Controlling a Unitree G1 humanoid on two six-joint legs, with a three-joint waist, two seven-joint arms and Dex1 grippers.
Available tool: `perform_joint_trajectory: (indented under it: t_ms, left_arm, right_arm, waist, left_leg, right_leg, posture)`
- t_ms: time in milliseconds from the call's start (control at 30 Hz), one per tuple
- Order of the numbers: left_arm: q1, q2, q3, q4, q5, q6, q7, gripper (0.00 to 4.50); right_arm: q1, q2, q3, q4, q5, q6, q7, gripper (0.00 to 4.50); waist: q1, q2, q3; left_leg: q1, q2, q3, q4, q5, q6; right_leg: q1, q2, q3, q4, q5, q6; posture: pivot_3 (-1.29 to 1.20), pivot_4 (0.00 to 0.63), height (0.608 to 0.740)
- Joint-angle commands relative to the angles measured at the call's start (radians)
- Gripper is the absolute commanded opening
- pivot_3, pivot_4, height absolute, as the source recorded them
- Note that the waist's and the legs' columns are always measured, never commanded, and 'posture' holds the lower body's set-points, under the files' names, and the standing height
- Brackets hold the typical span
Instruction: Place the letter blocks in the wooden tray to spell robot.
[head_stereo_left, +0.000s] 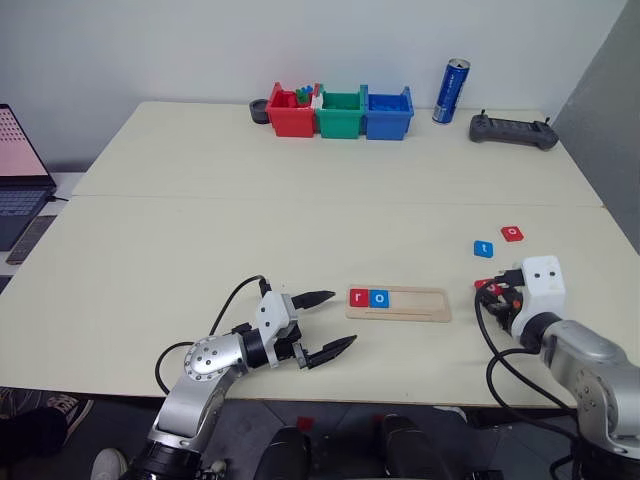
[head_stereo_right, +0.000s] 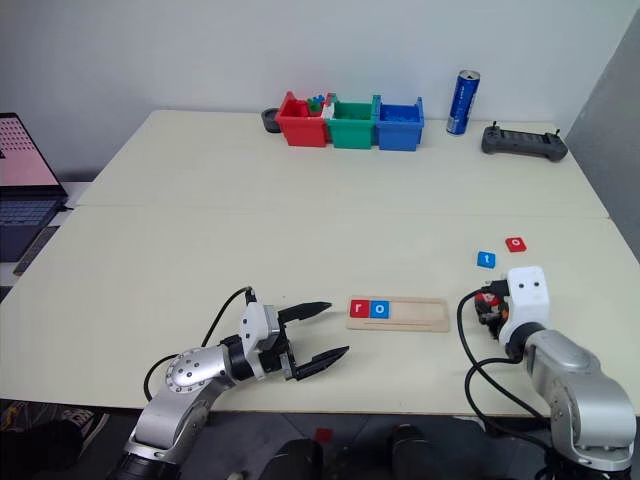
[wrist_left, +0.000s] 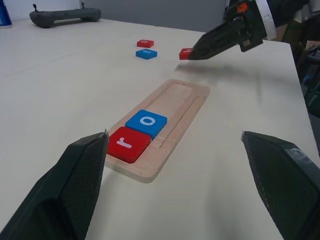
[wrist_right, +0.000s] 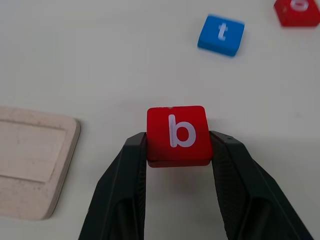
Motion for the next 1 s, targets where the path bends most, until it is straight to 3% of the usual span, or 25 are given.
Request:
perform_joint_trajectory:
  t_ms: [33, 167, 200, 267, 467, 600, 733, 867, 1000]
  left_arm:
    - [-0.006, 0.001, 0.003, -0.004, -0.016, -0.028, -0.013, 4.5]
    - [0.002, 0.002, 0.005, -0.007, -0.014, -0.033, -0.01, 4.5]
    - [0.005, 0.002, 0.006, -0.009, -0.013, -0.034, -0.009, 4.5]
    - [0.008, 0.003, 0.007, -0.012, -0.013, -0.033, -0.008, 4.5]
    - [0.005, -0.001, 0.004, -0.024, -0.009, -0.023, 0.006, 4.5]
    - [-0.002, -0.001, 0.001, -0.037, -0.01, -0.01, 0.018, 4.5]
    - [-0.017, -0.001, -0.003, -0.061, -0.013, 0.018, 0.032, 4.5]
    - [-0.033, 0.004, -0.005, -0.087, -0.021, 0.05, 0.036, 4.5]
    - [-0.043, 0.003, -0.006, -0.09, -0.022, 0.064, 0.031, 4.5]
  right_arm:
    - [0.007, 0.019, -0.01, -0.008, -0.02, -0.02, -0.04, 1.45]
    - [0.027, 0.031, -0.006, 0.007, -0.027, -0.034, -0.052, 1.45]
    - [0.027, 0.033, -0.006, 0.01, -0.027, -0.036, -0.054, 2.15]
    - [0.022, 0.035, -0.008, 0.012, -0.023, -0.037, -0.056, 2.43]
    - [-0.027, 0.036, -0.029, 0.011, -0.015, -0.047, -0.067, 4.48]
    - [-0.105, 0.008, -0.026, 0.012, -0.012, -0.049, -0.066, 4.48]
    - [-0.216, -0.108, 0.025, 0.075, 0.024, -0.062, 0.046, 4.48]
    - [-0.242, -0.337, 0.147, 0.211, 0.046, -0.268, 0.353, 4.48]
    - [-0.213, -0.483, 0.182, 0.389, 0.098, -0.584, 0.758, 4.48]
  waist:
    - [0.0, 0.0, 0.0]
    - [0.0, 0.0, 0.0]
    - [0.0, 0.0, 0.0]
    - [0.0, 0.0, 0.0]
    - [-0.001, 0.0, 0.0]
    - [-0.002, 0.0, 0.0]
    - [-0.004, 0.0, 0.0]
    - [-0.004, 0.0, 0.0]
    - [-0.002, -0.001, 0.001]
  left_leg:
    - [0.0, 0.0, 0.0, 0.0, 0.0, 0.0]
    - [0.0, 0.0, 0.0, 0.0, 0.0, 0.0]
    - [0.0, 0.0, 0.0, 0.0, 0.0, 0.0]
    - [0.0, 0.0, 0.0, 0.0, 0.0, 0.0]
    - [0.0, 0.0, 0.0, 0.0, 0.0, 0.0]
    - [0.0, 0.0, 0.0, 0.0, 0.0, 0.0]
    - [0.001, 0.0, 0.001, 0.0, 0.0, 0.0]
    - [0.0, 0.0, 0.0, 0.0, 0.0, 0.0]
    - [0.0, -0.001, 0.0, -0.001, -0.001, 0.001]
  right_leg:
    - [0.0, 0.0, 0.0, 0.0, 0.0, 0.0]
    - [0.0, 0.0, 0.0, 0.0, 0.0, 0.0]
    - [0.0, 0.0, 0.0, 0.0, 0.0, 0.0]
    - [0.0, 0.0, 0.0, 0.0, 0.0, 0.0]
    - [0.0, 0.0, 0.0, 0.0, 0.0, 0.0]
    - [0.0, 0.0, 0.0, 0.0, 0.0, 0.0]
    - [0.0, 0.0, 0.001, 0.0, 0.0, 0.0]
    - [0.001, 0.0, -0.001, -0.001, 0.0, 0.0]
    - [0.002, -0.001, -0.001, -0.003, 0.0, 0.0]
  posture:
    - [0.0, 0.15, 0.74]
    - [0.0, 0.15, 0.74]
    - [0.0, 0.15, 0.74]
    - [0.0, 0.15, 0.74]
    - [0.0, 0.15, 0.74]
    - [0.0, 0.15, 0.74]
    - [0.0, 0.15, 0.74]
    - [0.0, 0.15, 0.74]
    - [0.0, 0.15, 0.74]
